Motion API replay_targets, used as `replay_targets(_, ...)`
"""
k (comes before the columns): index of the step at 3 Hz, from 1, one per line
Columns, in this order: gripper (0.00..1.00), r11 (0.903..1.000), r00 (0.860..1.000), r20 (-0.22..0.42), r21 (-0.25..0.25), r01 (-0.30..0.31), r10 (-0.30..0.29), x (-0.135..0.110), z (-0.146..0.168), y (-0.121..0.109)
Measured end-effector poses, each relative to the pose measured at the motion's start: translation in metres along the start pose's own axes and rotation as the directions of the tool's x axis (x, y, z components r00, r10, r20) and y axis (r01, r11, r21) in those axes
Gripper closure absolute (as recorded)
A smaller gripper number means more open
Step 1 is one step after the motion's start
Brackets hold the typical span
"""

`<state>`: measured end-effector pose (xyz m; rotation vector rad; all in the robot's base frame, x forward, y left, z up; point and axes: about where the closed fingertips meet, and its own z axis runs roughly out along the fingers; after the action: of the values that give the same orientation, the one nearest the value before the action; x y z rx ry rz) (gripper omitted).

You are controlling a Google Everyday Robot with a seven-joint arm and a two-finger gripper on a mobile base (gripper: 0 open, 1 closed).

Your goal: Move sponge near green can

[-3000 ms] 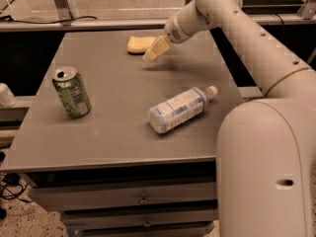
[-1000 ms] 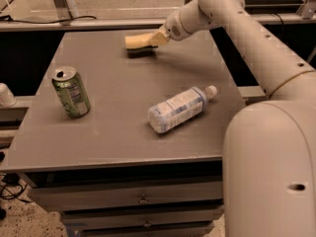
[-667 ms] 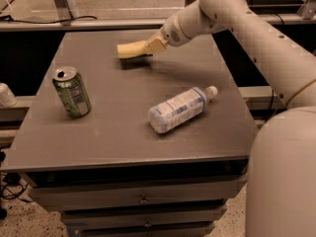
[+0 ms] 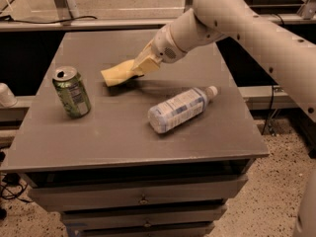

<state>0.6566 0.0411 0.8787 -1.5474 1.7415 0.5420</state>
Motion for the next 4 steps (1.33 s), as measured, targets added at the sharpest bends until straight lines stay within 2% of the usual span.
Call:
replay_targets(1, 1.00, 0.9966, 0.998, 0.003, -0.055, 0.060, -0.060, -0.010, 0.000, 0.031)
replay_targets(2, 0.84, 0.9891, 0.995, 0.012, -0.105, 0.103, -0.103, -0.017, 0.003, 0.051)
replay_targets(4, 0.37, 0.9797, 0.990, 0.022, -0.146, 0.138, -0.136, -0.021, 0.007, 0.068)
